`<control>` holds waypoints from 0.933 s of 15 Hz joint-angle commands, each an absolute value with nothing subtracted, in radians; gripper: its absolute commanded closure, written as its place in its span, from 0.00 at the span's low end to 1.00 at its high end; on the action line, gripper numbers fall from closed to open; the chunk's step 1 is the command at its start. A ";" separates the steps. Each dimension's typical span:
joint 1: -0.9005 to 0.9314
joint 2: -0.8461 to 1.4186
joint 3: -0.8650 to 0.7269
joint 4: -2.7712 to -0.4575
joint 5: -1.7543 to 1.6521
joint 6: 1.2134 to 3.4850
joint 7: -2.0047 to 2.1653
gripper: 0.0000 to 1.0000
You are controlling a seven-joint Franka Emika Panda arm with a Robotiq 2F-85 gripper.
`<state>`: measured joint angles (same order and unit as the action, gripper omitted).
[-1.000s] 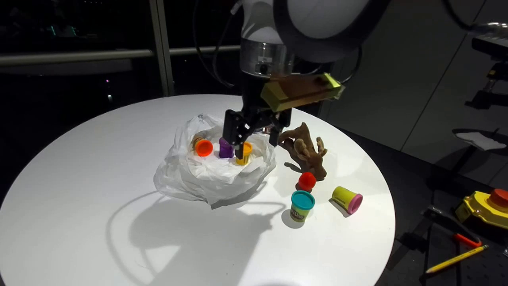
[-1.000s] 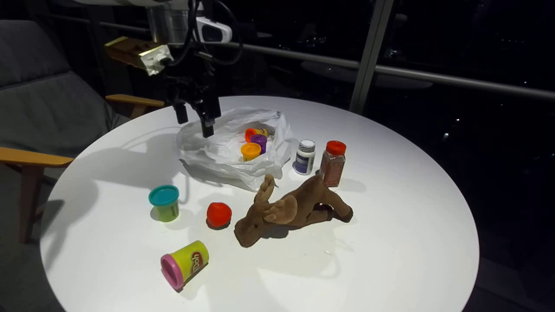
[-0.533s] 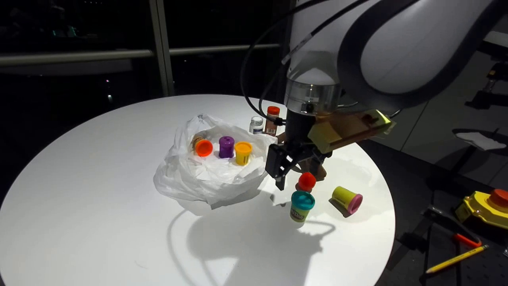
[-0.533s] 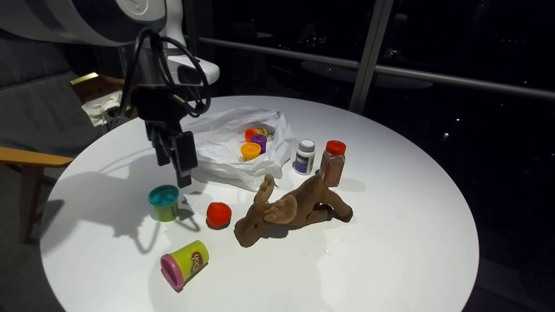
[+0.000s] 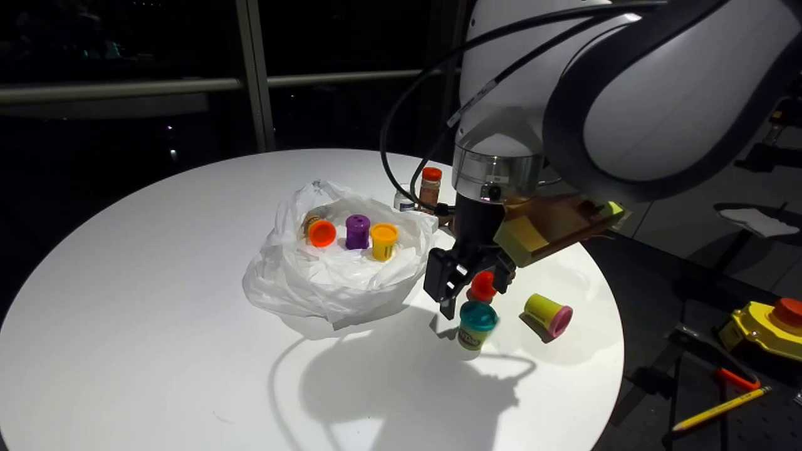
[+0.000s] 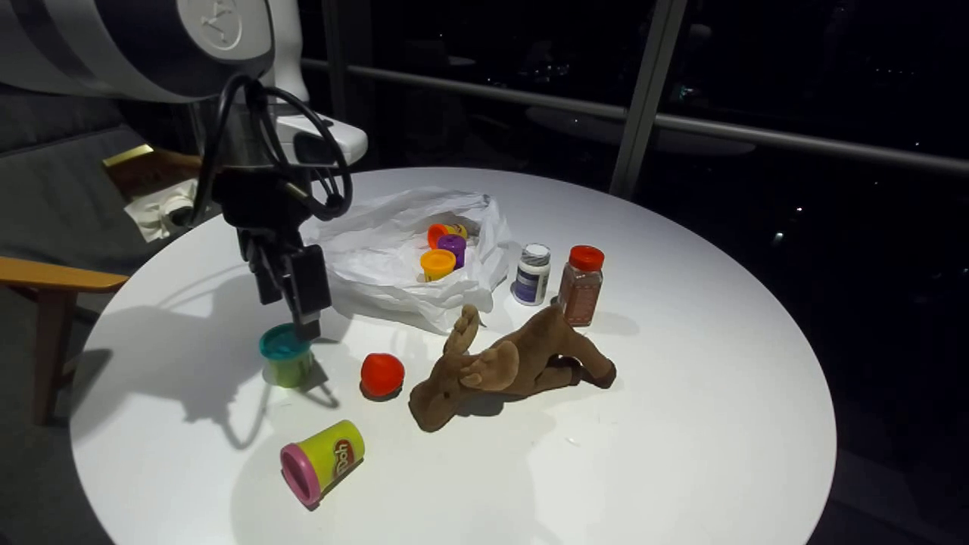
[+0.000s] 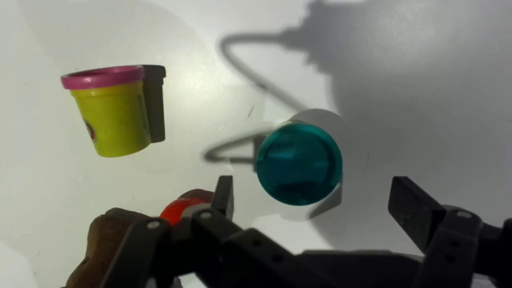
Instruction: Put the objects on the table in the plastic bag
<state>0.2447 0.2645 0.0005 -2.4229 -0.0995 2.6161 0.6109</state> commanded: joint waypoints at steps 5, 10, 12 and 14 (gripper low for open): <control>0.229 0.324 0.006 -2.394 -0.074 2.630 0.587 0.00; 0.208 0.358 0.010 -2.379 -0.035 2.622 0.553 0.26; 0.206 0.368 0.008 -2.372 -0.025 2.620 0.539 0.42; 0.213 0.367 0.003 -2.370 -0.032 2.619 0.533 0.56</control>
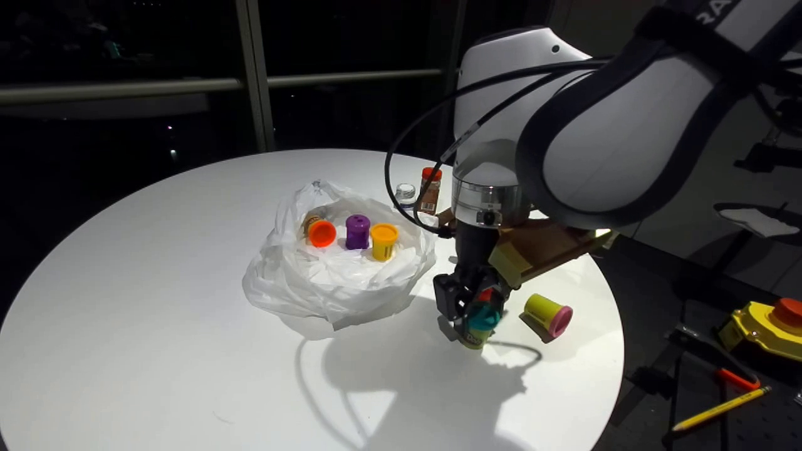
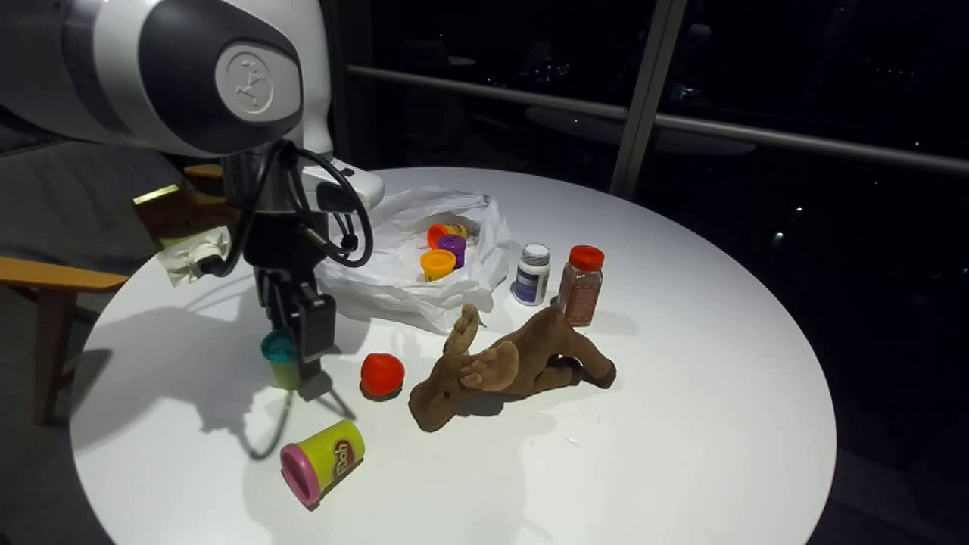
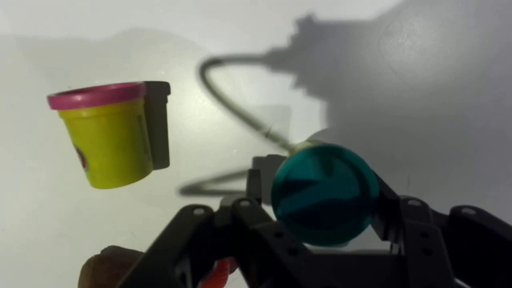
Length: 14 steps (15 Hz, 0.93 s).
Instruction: Put the objects on the table in the plastic bag
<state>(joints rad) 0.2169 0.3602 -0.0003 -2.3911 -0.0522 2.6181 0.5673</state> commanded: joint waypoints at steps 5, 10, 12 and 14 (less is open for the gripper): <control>0.240 0.250 0.007 -2.391 -0.050 2.567 0.559 0.76; 0.267 0.162 0.016 -2.277 -0.166 2.473 0.595 0.76; 0.255 0.197 0.032 -2.185 -0.198 2.458 0.573 0.76; 0.246 0.254 0.042 -2.100 -0.198 2.467 0.542 0.76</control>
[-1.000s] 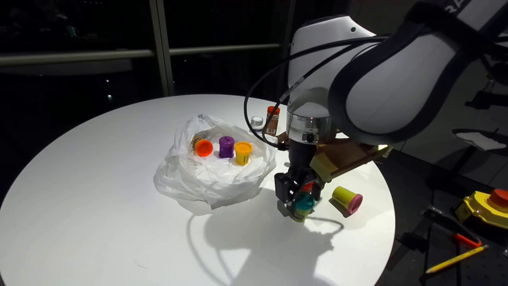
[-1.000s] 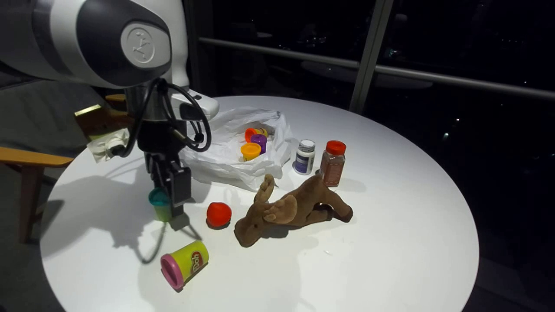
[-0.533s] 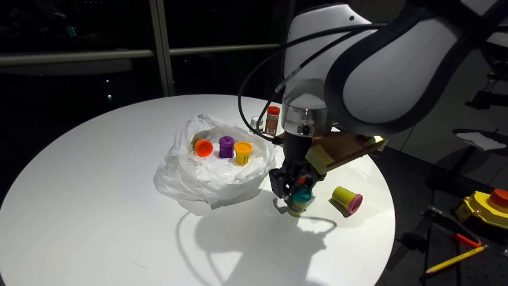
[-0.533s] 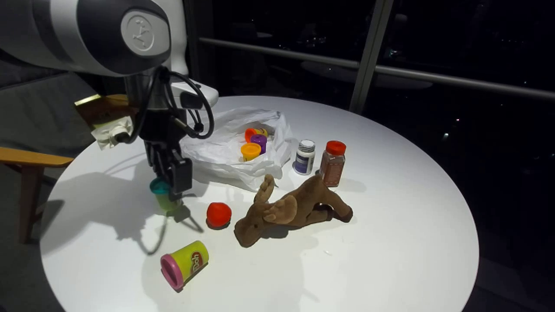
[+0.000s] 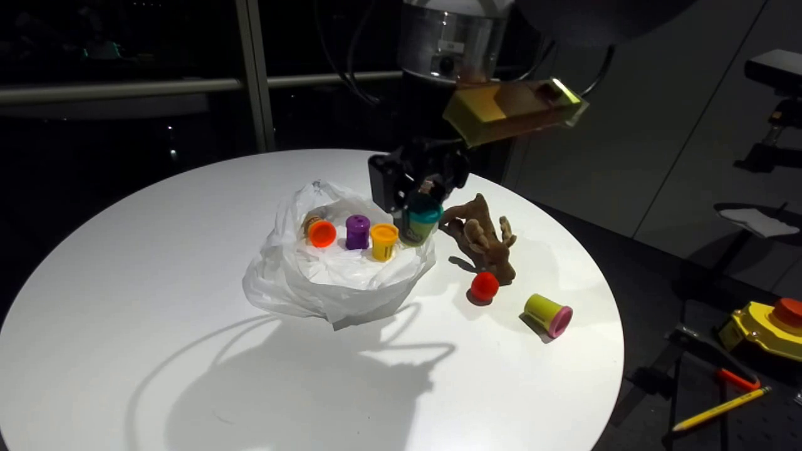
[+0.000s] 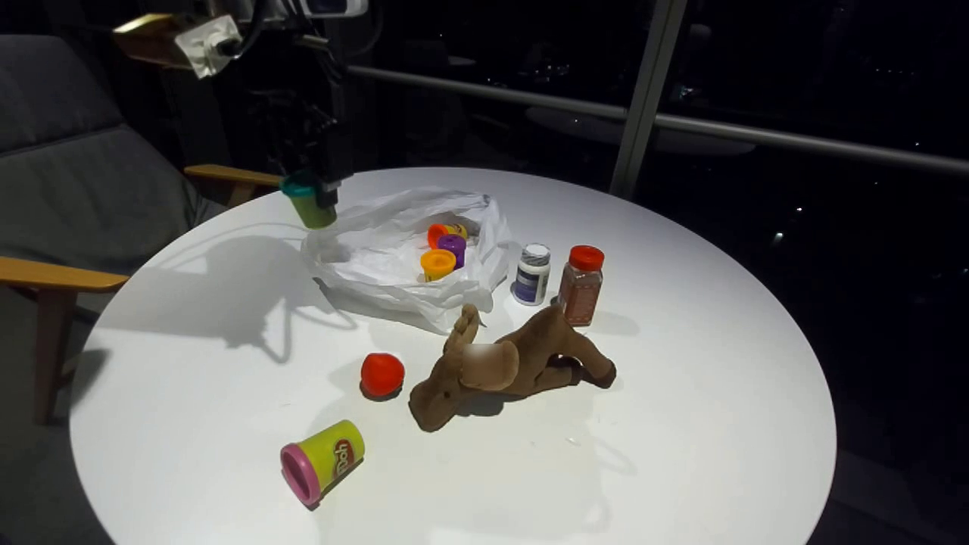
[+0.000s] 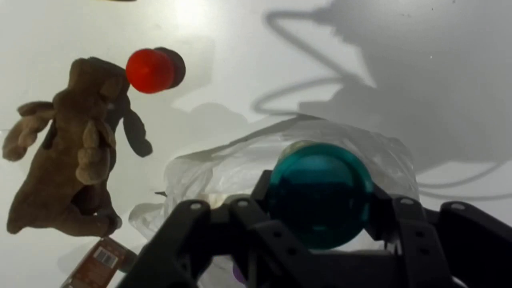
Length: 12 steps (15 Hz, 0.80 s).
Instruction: Put the objects on the table in the plastic bag
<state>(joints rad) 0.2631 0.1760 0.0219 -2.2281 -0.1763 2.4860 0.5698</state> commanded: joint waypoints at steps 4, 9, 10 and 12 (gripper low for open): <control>0.238 0.402 0.031 -1.963 -0.177 2.490 0.475 0.76; 0.240 0.561 0.005 -1.836 -0.167 2.480 0.432 0.76; 0.241 0.588 0.000 -1.811 -0.167 2.480 0.425 0.76; 0.242 0.639 -0.007 -1.749 -0.160 2.478 0.416 0.76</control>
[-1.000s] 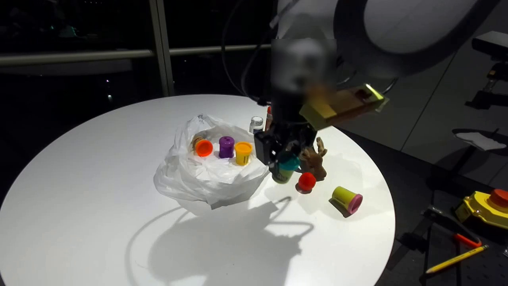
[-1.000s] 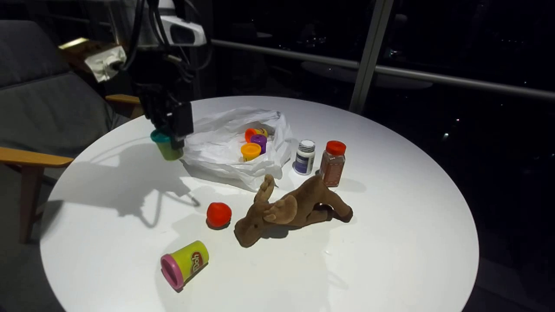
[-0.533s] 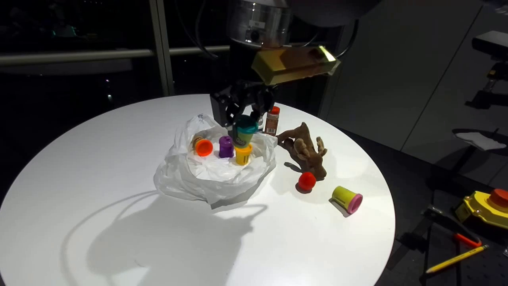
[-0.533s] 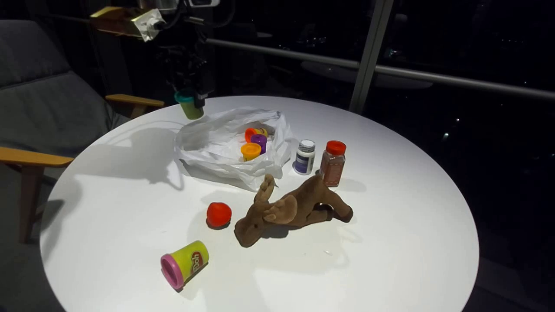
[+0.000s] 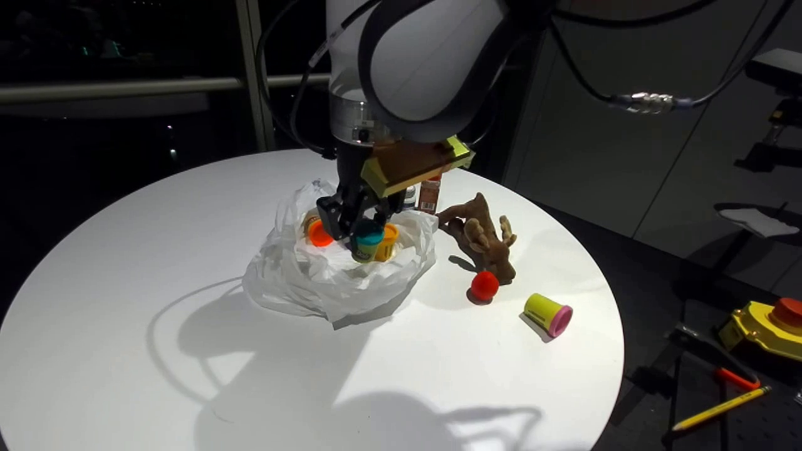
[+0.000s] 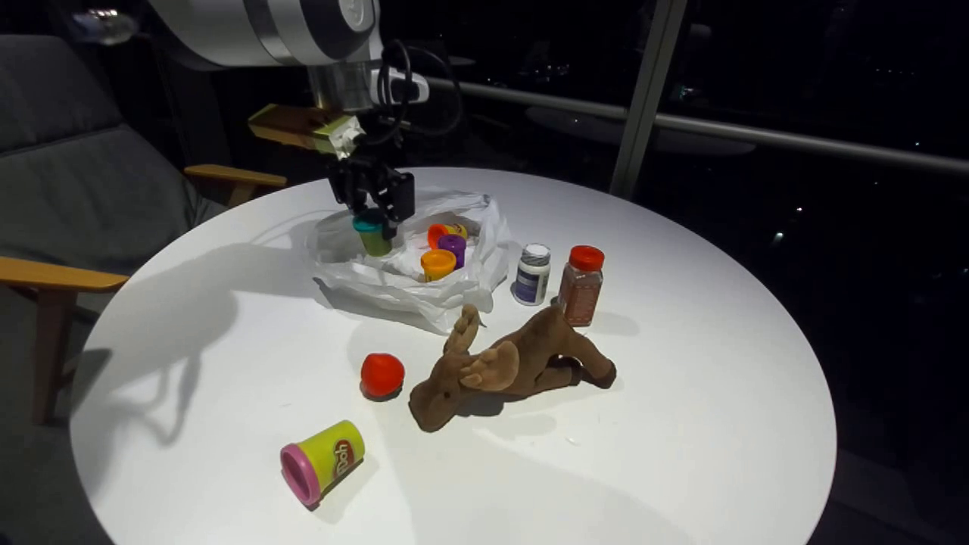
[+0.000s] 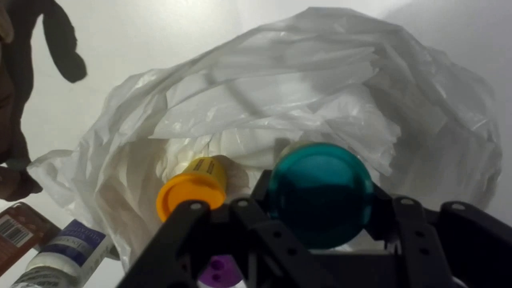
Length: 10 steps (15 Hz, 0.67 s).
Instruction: Put the objects on the table in the plastic bag
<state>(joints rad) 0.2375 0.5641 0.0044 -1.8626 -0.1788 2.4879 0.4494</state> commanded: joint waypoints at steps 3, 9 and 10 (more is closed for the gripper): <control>0.246 0.706 -0.013 -1.655 -0.149 2.462 0.411 0.76; 0.244 0.828 -0.003 -1.491 -0.120 2.426 0.393 0.76; 0.242 0.847 0.000 -1.465 -0.111 2.420 0.387 0.76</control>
